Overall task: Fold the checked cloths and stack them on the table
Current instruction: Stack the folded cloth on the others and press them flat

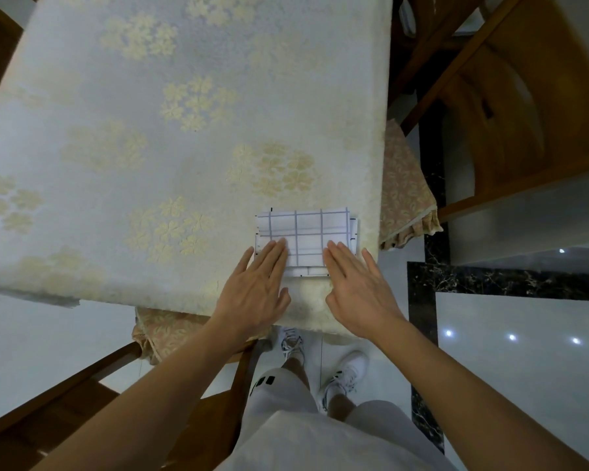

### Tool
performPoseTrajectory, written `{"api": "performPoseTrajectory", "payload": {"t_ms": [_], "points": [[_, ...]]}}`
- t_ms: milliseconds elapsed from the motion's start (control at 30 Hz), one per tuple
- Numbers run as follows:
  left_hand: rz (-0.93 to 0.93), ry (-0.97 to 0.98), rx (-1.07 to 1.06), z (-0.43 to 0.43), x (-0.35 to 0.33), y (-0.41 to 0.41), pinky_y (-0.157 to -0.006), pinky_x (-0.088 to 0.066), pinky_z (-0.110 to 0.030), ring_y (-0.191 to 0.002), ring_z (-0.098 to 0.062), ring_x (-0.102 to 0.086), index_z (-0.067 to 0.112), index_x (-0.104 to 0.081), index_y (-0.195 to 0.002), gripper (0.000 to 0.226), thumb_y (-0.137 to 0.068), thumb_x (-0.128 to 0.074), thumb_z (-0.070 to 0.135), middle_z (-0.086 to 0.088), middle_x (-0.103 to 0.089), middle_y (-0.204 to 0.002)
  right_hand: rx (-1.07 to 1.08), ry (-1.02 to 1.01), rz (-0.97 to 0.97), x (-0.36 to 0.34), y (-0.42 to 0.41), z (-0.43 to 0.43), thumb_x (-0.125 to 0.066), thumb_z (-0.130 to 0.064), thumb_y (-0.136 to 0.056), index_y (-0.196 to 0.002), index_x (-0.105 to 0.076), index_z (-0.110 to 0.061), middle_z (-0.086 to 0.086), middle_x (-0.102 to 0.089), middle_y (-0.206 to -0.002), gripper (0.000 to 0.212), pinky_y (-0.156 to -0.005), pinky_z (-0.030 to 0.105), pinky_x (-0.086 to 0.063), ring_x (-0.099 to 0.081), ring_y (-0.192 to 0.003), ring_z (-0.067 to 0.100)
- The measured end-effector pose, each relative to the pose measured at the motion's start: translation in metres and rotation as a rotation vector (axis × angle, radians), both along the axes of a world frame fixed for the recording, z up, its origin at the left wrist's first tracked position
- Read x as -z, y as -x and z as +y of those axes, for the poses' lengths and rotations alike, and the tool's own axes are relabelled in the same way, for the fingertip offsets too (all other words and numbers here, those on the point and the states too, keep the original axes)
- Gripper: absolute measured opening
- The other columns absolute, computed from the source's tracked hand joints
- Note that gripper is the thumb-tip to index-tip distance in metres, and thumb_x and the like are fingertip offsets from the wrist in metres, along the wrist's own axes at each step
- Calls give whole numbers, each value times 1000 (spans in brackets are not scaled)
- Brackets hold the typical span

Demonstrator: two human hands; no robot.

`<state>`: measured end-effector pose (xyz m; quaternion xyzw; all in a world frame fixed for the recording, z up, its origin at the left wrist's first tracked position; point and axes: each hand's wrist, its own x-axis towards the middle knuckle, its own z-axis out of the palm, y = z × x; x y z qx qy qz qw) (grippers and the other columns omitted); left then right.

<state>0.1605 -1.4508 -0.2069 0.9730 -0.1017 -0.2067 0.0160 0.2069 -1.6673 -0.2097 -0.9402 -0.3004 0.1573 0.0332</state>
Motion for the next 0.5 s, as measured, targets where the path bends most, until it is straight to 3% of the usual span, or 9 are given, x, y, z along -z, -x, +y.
{"api": "performPoseTrajectory", "payload": {"t_ms": [100, 200, 267, 367, 500], "points": [[10, -7, 7, -2, -1, 3, -124, 8, -39, -150, -16, 19, 12, 15, -156, 74, -95, 0, 51, -5, 21, -162, 3, -9, -20, 1, 4, 1, -28, -30, -84, -147, -45, -2, 15, -42, -155, 71, -121, 49, -16, -39, -144, 25], [29, 14, 8, -2, 0, 9, -124, 7, -39, -151, -18, 15, 11, 12, -156, 70, -102, -11, 49, -5, 20, -162, 0, -19, -40, 2, 10, -1, -36, -28, -85, -145, -47, -2, 14, -43, -154, 67, -118, 50, -15, -40, -143, 25], [-13, 57, 20, -2, 0, 12, -124, -3, -41, -153, -20, 1, 9, 0, -157, 68, -101, -9, 46, -9, 5, -164, 5, -24, -48, 2, 16, -2, -43, -27, -86, -146, -45, -2, 14, -43, -154, 65, -120, 52, -19, -39, -144, 24], [-127, 82, 34, -6, 3, 13, -118, -29, -45, -145, -25, -36, 4, -34, -151, 60, -102, -24, 36, -14, -34, -157, 5, -31, -55, 2, 23, -2, -53, -27, -89, -147, -43, -3, 13, -41, -156, 64, -120, 51, -17, -37, -145, 23], [-225, 110, 51, -5, 8, 5, -115, -35, -47, -141, -27, -43, 1, -40, -148, 54, -101, -31, 27, -16, -42, -153, -12, -70, -70, 1, 27, -3, -56, -27, -90, -149, -42, -8, 13, -39, -157, 64, -120, 50, -14, -34, -147, 23]]}}
